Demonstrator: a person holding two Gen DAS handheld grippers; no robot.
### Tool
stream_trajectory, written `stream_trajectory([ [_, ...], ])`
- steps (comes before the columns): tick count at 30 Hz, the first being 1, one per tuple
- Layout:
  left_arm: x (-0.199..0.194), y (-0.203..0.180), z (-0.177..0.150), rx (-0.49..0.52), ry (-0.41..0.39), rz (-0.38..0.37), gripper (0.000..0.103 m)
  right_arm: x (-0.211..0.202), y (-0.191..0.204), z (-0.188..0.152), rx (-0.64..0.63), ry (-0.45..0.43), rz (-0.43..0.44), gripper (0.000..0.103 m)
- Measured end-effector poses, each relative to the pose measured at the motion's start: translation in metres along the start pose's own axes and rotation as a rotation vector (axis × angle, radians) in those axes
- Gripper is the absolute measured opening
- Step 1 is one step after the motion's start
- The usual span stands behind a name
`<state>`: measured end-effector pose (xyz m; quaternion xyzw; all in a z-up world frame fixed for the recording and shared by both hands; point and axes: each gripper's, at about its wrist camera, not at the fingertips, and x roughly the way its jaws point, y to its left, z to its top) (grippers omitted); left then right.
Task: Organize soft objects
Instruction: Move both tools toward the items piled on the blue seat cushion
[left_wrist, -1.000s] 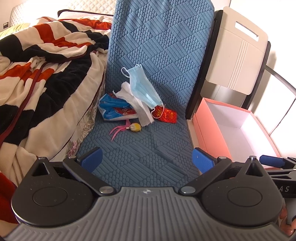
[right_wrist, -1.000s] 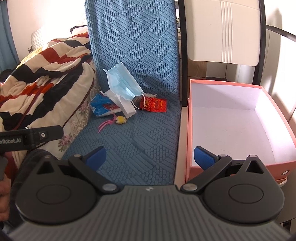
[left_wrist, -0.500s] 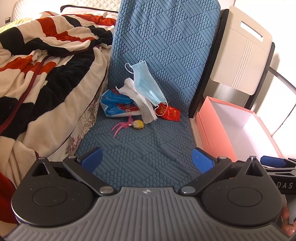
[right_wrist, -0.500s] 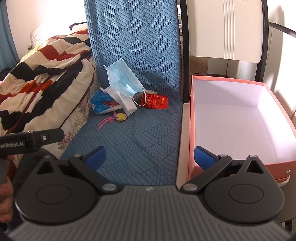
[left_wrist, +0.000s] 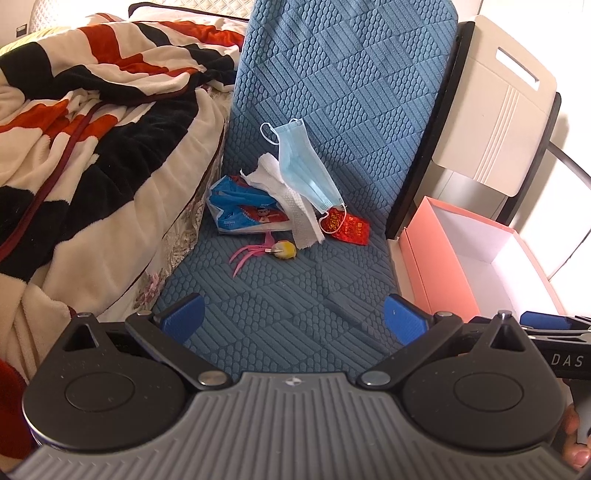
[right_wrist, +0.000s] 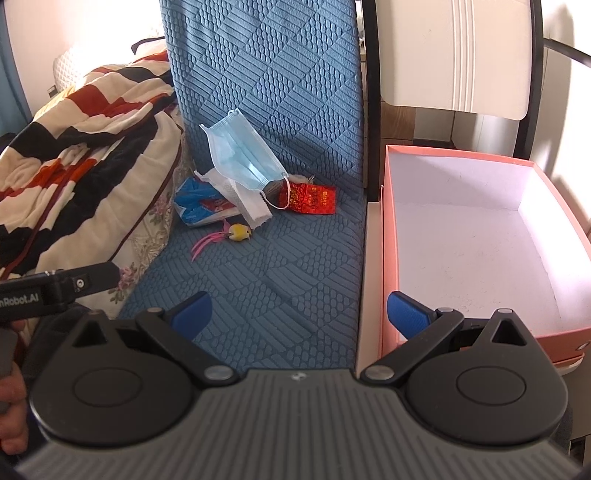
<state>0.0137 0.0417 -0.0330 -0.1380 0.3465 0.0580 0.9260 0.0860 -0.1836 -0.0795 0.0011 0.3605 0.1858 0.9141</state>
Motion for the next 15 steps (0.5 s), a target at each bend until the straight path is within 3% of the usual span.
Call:
stream_trajectory([
  [15, 0.047, -0.008, 0.016, 0.000, 0.022, 0.010, 0.103, 0.033, -0.006, 0.021, 0.009, 0.004, 0.001, 0.103],
])
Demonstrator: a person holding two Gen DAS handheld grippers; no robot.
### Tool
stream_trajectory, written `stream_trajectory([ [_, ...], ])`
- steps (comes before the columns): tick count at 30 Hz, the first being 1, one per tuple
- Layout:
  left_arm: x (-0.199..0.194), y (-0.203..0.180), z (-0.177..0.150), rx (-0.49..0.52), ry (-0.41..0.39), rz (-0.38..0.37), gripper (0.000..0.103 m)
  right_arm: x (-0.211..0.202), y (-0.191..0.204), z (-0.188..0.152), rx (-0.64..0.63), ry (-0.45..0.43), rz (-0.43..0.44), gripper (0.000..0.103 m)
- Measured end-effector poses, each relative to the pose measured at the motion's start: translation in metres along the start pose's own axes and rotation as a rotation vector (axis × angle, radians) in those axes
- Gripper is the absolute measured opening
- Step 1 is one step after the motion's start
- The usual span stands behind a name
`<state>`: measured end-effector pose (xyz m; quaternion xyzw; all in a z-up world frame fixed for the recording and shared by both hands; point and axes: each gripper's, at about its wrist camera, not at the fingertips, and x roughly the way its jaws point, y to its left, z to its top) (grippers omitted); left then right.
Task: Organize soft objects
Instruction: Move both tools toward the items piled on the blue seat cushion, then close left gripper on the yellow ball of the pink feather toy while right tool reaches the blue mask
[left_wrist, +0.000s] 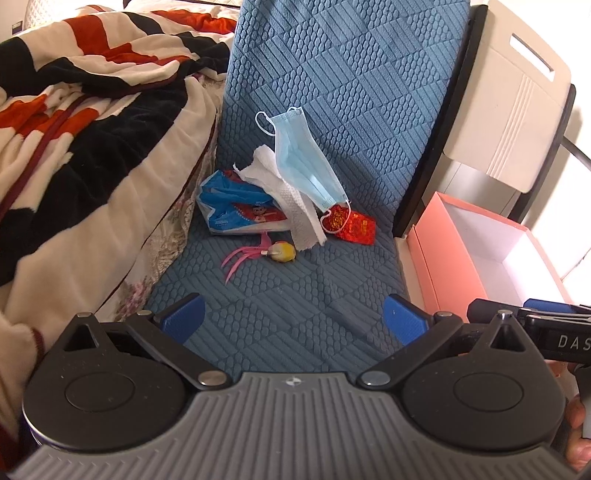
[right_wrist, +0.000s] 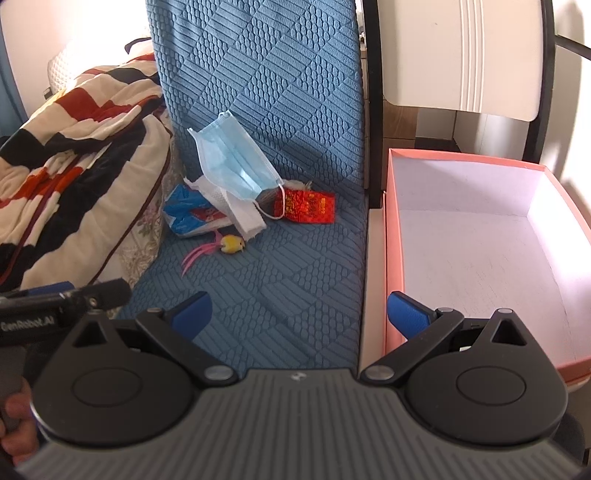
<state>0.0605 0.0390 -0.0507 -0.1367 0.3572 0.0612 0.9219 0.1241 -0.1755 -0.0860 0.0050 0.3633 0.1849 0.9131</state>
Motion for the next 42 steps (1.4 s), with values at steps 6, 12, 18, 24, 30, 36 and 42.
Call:
stream_trajectory([
  [6, 0.019, 0.002, 0.015, -0.004, -0.026, 0.010, 0.103, 0.016, -0.001, 0.013, 0.003, -0.008, 0.008, 0.103],
  [12, 0.049, 0.002, 0.024, 0.005, -0.010, 0.011, 0.103, 0.040, -0.002, 0.024, -0.016, 0.006, 0.009, 0.103],
  [18, 0.077, 0.001, 0.035, 0.020, -0.010, 0.024, 0.103, 0.065, -0.008, 0.038, -0.017, 0.015, 0.005, 0.103],
  [24, 0.101, 0.004, 0.038, 0.017, 0.010, 0.039, 0.103, 0.090, -0.012, 0.052, -0.005, 0.032, 0.038, 0.103],
  [30, 0.125, 0.008, 0.040, 0.009, 0.045, 0.053, 0.103, 0.110, -0.012, 0.061, -0.025, 0.030, 0.070, 0.103],
  [36, 0.152, 0.009, 0.041, 0.026, 0.086, 0.077, 0.103, 0.131, -0.017, 0.073, -0.023, 0.008, 0.068, 0.103],
  [42, 0.179, 0.007, 0.038, 0.025, 0.107, 0.076, 0.103, 0.158, -0.028, 0.089, 0.027, 0.022, 0.091, 0.085],
])
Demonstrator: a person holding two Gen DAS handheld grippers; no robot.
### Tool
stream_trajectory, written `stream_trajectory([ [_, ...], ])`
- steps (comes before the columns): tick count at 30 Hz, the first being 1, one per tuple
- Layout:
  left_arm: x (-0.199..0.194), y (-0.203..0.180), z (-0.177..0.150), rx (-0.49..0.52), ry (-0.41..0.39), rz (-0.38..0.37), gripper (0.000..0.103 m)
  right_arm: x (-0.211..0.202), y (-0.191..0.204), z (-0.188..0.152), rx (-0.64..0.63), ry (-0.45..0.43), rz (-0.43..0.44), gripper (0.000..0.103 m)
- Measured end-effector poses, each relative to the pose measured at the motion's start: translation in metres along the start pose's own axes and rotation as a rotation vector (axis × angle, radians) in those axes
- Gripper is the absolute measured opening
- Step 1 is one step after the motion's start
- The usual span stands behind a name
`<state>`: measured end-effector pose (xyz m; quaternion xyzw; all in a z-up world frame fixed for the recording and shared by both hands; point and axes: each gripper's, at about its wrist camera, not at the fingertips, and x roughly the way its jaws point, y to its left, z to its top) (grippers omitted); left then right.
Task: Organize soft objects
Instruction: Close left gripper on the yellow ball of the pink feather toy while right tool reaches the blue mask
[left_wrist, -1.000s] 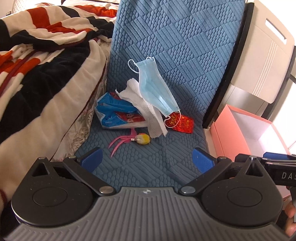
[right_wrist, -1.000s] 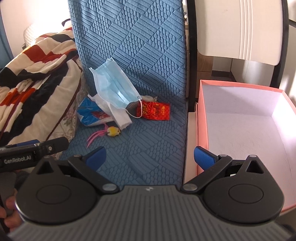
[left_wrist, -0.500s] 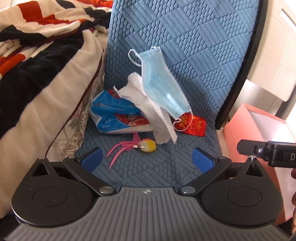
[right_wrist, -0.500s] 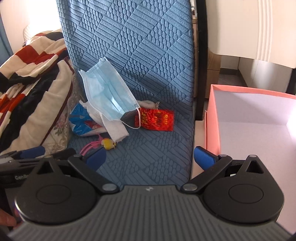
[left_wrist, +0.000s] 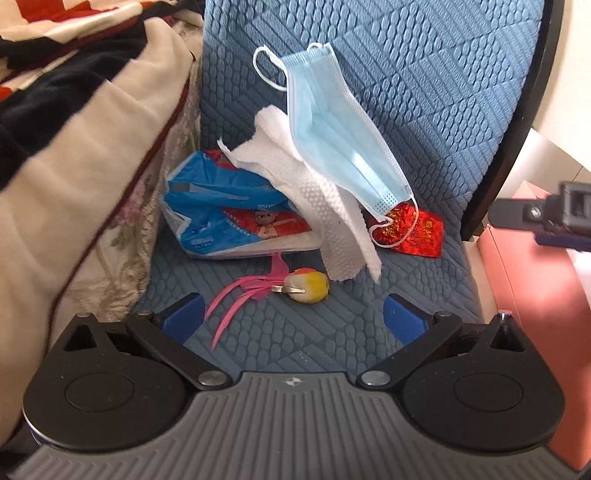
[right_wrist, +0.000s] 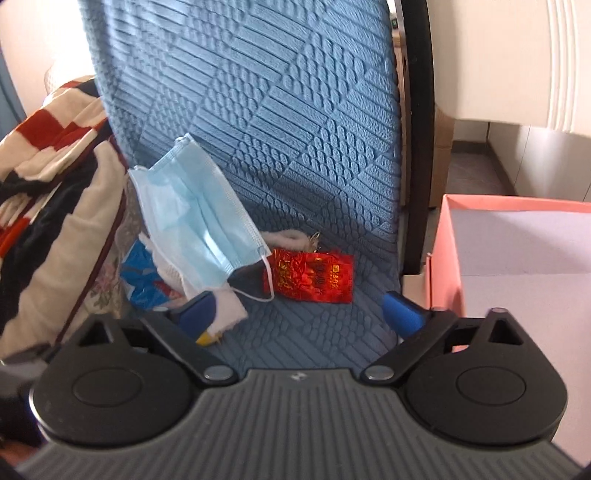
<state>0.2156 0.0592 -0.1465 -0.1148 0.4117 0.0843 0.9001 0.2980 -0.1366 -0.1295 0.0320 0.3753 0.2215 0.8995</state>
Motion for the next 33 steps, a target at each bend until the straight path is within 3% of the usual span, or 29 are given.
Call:
stream_trajectory([
  [2, 0.009, 0.000, -0.002, -0.006, -0.002, -0.027, 0.102, 0.009, -0.003, 0.004, 0.003, 0.004, -0.006, 0.065],
  [3, 0.014, -0.001, -0.003, -0.008, 0.002, -0.027, 0.100, 0.014, -0.004, 0.006, 0.003, 0.004, -0.014, 0.063],
  [5, 0.023, -0.001, -0.005, -0.019, 0.008, -0.038, 0.090, 0.025, -0.007, 0.008, -0.001, 0.007, -0.015, 0.062],
  [9, 0.038, -0.003, -0.005, -0.032, 0.011, -0.048, 0.081, 0.050, -0.015, 0.016, 0.025, 0.032, -0.022, 0.062],
  [16, 0.060, -0.021, -0.003, 0.086, -0.020, 0.025, 0.066, 0.104, -0.025, 0.016, 0.083, 0.135, -0.056, 0.062],
  [24, 0.078, -0.020, -0.007, 0.092, -0.009, 0.003, 0.065, 0.144, -0.007, 0.019, 0.050, 0.199, -0.039, 0.062],
  [27, 0.080, -0.019, -0.011, 0.077, -0.024, -0.008, 0.062, 0.159, 0.000, 0.015, 0.054, 0.214, -0.032, 0.068],
  [33, 0.082, -0.013, -0.010, 0.031, -0.038, -0.020, 0.055, 0.170, 0.020, 0.014, -0.035, 0.177, -0.071, 0.067],
])
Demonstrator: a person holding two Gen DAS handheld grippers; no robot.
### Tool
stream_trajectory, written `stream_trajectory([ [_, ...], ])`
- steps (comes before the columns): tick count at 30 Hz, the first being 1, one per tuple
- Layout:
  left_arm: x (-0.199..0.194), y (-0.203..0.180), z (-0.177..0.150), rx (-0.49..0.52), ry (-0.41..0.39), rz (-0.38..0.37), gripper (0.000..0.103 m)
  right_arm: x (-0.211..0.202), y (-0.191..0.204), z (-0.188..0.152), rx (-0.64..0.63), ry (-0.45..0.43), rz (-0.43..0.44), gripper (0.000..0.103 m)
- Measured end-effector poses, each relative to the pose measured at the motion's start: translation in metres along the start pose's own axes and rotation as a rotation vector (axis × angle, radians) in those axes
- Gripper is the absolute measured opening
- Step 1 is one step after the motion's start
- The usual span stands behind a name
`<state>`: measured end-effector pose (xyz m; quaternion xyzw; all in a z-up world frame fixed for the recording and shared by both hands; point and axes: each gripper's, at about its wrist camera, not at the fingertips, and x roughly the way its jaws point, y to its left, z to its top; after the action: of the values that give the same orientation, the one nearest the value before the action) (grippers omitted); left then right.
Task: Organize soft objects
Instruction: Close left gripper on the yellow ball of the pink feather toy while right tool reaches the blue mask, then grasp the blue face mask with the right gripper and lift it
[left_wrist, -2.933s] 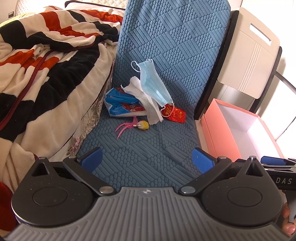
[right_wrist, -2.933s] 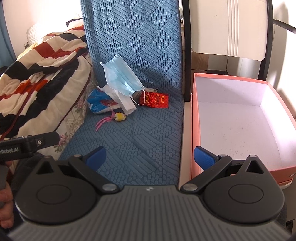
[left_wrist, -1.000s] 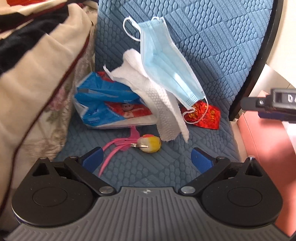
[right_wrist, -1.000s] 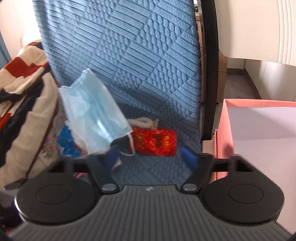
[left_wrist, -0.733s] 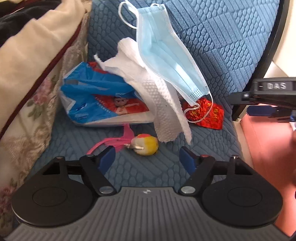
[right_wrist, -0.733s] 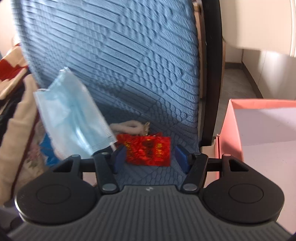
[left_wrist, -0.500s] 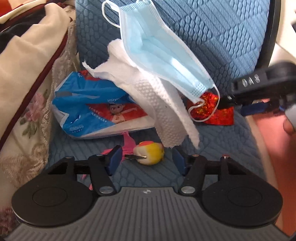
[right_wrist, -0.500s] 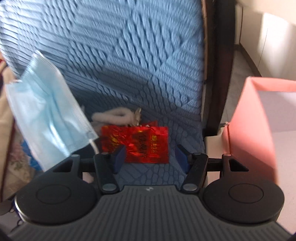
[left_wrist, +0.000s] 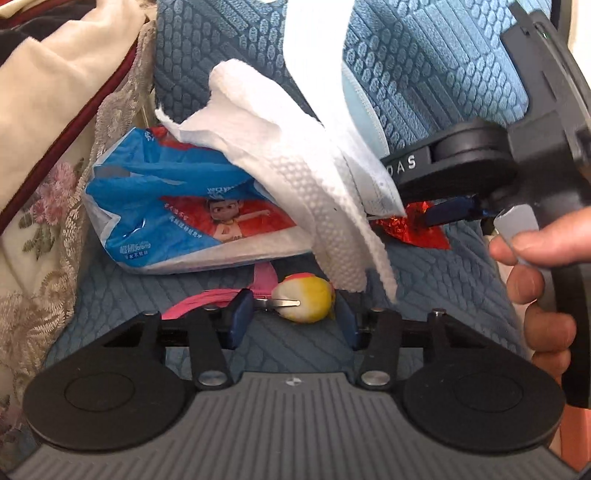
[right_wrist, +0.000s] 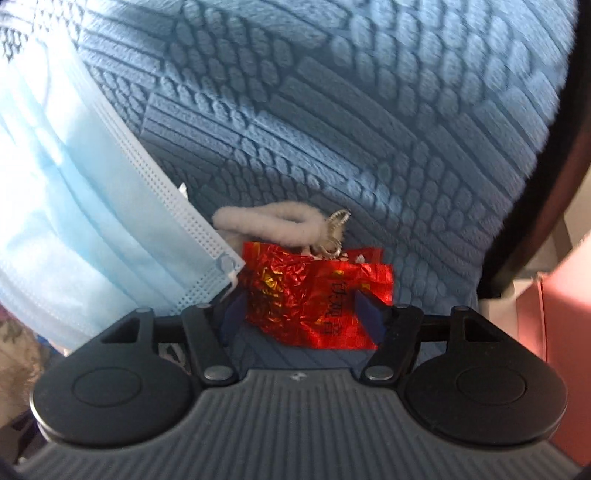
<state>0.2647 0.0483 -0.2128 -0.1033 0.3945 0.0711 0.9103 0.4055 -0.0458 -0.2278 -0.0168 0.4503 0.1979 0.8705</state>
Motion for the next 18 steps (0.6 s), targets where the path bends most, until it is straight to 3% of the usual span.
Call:
stream_trajectory([
  [3, -0.002, 0.006, 0.001, -0.027, 0.006, -0.018, 0.054, 0.001, 0.001, 0.000, -0.009, -0.002, 0.014, 0.062],
  [9, -0.013, 0.018, -0.003, -0.115, 0.015, -0.062, 0.053, -0.012, -0.004, -0.003, -0.014, -0.001, 0.025, 0.038],
  [18, -0.035, 0.031, -0.005, -0.201, 0.008, -0.104, 0.053, -0.046, -0.001, -0.007, -0.026, -0.002, -0.009, 0.034],
])
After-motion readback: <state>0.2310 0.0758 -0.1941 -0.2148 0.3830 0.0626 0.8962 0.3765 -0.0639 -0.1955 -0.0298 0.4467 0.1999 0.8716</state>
